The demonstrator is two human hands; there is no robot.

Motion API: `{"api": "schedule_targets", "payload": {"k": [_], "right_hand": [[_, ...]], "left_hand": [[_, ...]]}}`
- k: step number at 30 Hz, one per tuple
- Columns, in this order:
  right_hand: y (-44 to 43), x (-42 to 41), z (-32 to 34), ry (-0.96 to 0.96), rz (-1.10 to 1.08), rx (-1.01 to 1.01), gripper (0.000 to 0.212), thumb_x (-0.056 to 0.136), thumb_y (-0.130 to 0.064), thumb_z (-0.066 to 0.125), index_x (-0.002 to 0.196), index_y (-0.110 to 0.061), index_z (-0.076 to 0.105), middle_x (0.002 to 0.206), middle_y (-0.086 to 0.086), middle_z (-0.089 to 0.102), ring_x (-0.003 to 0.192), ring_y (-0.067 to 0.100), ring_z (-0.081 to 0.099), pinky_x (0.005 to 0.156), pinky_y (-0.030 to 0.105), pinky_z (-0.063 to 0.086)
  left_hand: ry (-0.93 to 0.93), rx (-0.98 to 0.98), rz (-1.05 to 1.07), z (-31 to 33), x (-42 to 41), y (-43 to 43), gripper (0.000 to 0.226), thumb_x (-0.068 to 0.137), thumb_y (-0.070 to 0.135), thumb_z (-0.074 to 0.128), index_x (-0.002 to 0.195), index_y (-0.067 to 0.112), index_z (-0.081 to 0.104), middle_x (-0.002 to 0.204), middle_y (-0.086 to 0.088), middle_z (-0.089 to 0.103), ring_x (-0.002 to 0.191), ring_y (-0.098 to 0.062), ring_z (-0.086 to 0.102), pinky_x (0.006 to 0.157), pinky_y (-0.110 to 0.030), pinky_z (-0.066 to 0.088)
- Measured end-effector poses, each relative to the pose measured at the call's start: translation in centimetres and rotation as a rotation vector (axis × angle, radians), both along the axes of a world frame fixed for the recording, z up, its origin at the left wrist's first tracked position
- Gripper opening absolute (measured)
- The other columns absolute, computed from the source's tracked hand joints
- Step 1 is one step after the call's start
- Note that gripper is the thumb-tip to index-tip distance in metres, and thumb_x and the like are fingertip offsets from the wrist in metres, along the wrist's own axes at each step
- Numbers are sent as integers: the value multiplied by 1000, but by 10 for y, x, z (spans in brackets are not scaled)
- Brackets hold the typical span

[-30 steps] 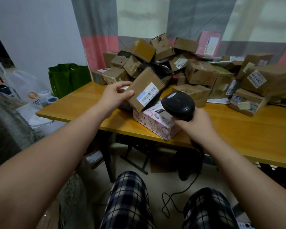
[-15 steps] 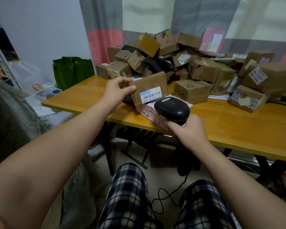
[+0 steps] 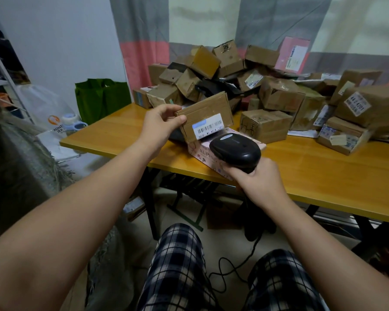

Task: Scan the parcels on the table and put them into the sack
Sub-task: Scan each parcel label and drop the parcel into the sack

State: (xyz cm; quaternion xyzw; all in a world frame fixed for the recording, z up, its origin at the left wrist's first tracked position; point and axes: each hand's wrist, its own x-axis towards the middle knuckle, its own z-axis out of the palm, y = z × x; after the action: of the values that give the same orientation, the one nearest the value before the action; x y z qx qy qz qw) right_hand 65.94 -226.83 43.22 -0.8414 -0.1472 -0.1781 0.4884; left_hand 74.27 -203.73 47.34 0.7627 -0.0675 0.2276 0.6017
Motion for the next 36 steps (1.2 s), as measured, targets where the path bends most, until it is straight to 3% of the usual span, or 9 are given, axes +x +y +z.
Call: {"api": "schedule_targets", "payload": {"k": [4, 7, 14, 17, 20, 23, 27, 31, 36], "right_hand": [[27, -1, 3, 39, 102, 119, 23, 79, -24, 76, 100, -28, 68, 92, -5, 71, 87, 16, 64, 79, 35, 51], [64, 2, -5, 86, 208, 148, 19, 76, -20, 79, 81, -33, 66, 68, -17, 65, 68, 4, 60, 70, 30, 48], [182, -6, -37, 205, 555, 26, 16, 77, -28, 78, 83, -35, 66, 68, -19, 64, 70, -1, 60, 66, 22, 46], [223, -14, -53, 268, 610, -54, 18, 77, -33, 77, 92, -26, 70, 67, -15, 65, 69, 6, 62, 66, 25, 48], [251, -21, -69, 289, 624, -146, 24, 78, -35, 76, 92, -16, 71, 76, -3, 70, 76, 11, 65, 70, 32, 54], [267, -24, -86, 321, 621, -191, 29, 79, -36, 76, 93, -12, 70, 82, 6, 72, 79, 14, 66, 74, 39, 54], [272, -15, -104, 381, 550, -235, 21, 77, -37, 77, 79, -18, 67, 65, 1, 67, 65, 12, 64, 65, 37, 54], [269, -2, -112, 376, 488, -242, 27, 76, -36, 76, 77, -11, 67, 67, 5, 68, 65, 15, 65, 65, 42, 56], [260, 8, -113, 406, 479, -187, 21, 74, -42, 75, 75, -24, 65, 64, 0, 67, 61, 20, 67, 65, 46, 58]], "left_hand": [[-73, -44, 74, -9, -34, 25, 23, 85, 8, 71, 97, 25, 62, 86, 4, 65, 82, -11, 62, 79, -28, 54], [-78, -79, 222, -32, -76, 62, 26, 85, 6, 70, 95, 29, 63, 82, 8, 64, 73, -3, 59, 75, -20, 52], [-25, -77, 708, -91, -201, 172, 24, 87, 0, 65, 108, 11, 62, 84, 1, 59, 72, 2, 54, 70, -8, 46], [39, -21, 895, -117, -245, 208, 25, 87, 4, 66, 110, 10, 60, 88, 5, 62, 72, 11, 58, 69, -4, 45], [190, 82, 1017, -148, -268, 235, 26, 86, 9, 69, 108, 16, 58, 101, -8, 62, 73, 10, 58, 68, -2, 43], [333, 133, 1039, -173, -263, 252, 25, 85, 13, 71, 105, 18, 59, 108, -12, 57, 72, 4, 56, 73, -10, 46], [446, 181, 952, -193, -225, 260, 20, 87, 17, 68, 105, 19, 59, 110, -7, 52, 74, -2, 58, 72, -14, 49], [598, 186, 913, -211, -182, 268, 29, 89, 17, 66, 116, 11, 59, 118, -12, 51, 96, -24, 59, 95, -36, 48], [794, 297, 748, -220, -163, 264, 56, 93, 26, 60, 144, 12, 39, 145, -12, 33, 124, -28, 46, 103, -33, 32]]}}
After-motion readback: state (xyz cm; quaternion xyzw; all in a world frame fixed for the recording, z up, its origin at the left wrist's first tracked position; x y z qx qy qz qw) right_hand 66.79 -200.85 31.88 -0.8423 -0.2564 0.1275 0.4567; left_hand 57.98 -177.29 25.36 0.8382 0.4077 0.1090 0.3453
